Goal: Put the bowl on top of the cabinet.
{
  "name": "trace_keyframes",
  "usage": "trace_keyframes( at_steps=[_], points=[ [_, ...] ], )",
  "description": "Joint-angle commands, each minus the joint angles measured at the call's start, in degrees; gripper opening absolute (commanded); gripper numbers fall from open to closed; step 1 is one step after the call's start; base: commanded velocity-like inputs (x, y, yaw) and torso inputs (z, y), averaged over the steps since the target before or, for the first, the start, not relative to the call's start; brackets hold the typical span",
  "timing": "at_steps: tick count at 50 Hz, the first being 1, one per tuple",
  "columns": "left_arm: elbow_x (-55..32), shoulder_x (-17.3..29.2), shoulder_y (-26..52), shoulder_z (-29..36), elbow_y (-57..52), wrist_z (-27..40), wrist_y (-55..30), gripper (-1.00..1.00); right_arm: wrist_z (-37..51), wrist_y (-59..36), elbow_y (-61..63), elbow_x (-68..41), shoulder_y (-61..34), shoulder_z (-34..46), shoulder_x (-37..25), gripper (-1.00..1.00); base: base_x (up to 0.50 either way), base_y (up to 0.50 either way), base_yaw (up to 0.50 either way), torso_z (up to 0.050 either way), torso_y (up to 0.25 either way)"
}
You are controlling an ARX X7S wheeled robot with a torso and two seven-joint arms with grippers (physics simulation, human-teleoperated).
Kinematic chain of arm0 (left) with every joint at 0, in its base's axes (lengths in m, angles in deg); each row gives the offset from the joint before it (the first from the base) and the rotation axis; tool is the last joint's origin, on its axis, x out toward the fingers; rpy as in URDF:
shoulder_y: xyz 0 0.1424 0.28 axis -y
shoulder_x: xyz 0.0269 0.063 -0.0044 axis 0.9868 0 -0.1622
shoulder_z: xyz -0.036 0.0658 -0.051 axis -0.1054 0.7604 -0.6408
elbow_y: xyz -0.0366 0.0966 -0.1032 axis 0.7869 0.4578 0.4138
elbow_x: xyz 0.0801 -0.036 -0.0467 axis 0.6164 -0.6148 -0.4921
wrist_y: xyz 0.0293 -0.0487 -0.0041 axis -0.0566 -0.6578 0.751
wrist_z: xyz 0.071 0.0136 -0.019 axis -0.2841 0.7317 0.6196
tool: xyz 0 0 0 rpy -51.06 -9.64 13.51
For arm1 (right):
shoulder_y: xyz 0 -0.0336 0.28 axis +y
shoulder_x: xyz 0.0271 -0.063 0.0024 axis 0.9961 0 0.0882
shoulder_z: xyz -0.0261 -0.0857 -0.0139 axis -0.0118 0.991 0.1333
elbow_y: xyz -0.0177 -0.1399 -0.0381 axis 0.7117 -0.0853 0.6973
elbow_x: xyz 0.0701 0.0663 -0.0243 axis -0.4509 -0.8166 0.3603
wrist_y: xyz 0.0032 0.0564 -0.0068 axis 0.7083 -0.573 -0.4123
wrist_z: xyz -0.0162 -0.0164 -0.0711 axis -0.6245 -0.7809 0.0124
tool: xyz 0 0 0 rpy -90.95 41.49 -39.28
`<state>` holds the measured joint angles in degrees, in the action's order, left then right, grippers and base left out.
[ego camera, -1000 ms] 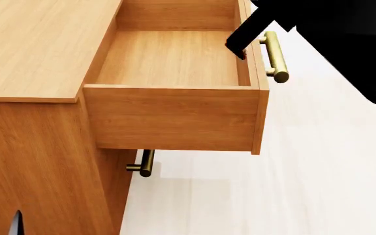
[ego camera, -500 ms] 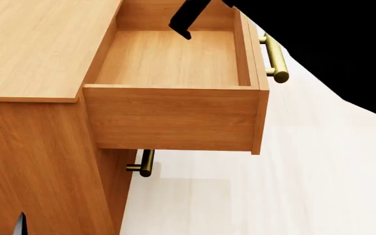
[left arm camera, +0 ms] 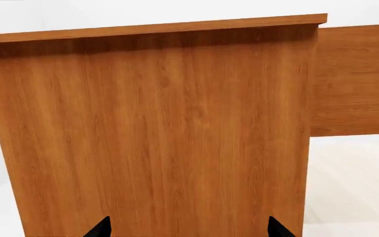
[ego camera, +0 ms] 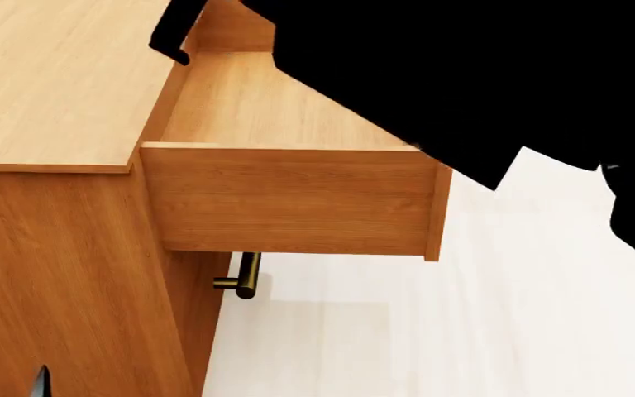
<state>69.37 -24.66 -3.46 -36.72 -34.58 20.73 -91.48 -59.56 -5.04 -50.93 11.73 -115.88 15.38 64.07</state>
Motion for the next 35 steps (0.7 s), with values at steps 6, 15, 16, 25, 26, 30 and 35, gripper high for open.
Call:
trace_keyframes(
  at_steps=[6,15,16,25,26,30,35],
  points=[
    [0.8,0.38,0.34,1.01,-0.62,0.84,-1.32,1.0,-6.41,6.72,-2.99,3.63,0.32,1.01,5.18,-1.0,0.0,0.0,0.0,0.0,0.0],
    [0.88,0.56,-0.52,0.88,0.44,0.55,0.22,1.0,-7.81,8.83,-4.66,3.8,0.89,0.72,8.02,-1.0,0.0,0.0,0.0,0.0,0.001],
    [0.78,0.58,-0.57,0.74,0.83,0.45,0.48,1.0,-8.09,9.12,-5.01,3.88,0.87,0.79,8.69,-1.0,0.0,0.0,0.0,0.0,0.0],
    [0.15,0.84,-1.17,-0.08,1.73,0.05,1.75,1.0,-9.1,10.55,-6.85,3.97,1.12,1.05,13.03,-1.0,0.0,0.0,0.0,0.0,0.0],
    [0.17,0.85,-1.3,-0.07,2.01,-0.06,2.04,1.0,-9.45,10.78,-7.01,3.52,1.31,0.75,13.65,-1.0,0.0,0.0,0.0,0.0,0.0],
    [0.25,0.83,-1.46,-0.09,3.54,-0.55,3.22,1.0,-9.82,11.23,-6.97,2.56,2.13,0.45,15.13,-1.0,0.0,0.0,0.0,0.0,0.002],
    [-0.05,1.11,-1.79,-0.42,3.08,-0.51,3.33,1.0,-10.14,12.12,-7.36,-0.01,2.64,-2.19,15.77,-1.0,0.0,0.0,0.0,0.0,0.0]
  ],
)
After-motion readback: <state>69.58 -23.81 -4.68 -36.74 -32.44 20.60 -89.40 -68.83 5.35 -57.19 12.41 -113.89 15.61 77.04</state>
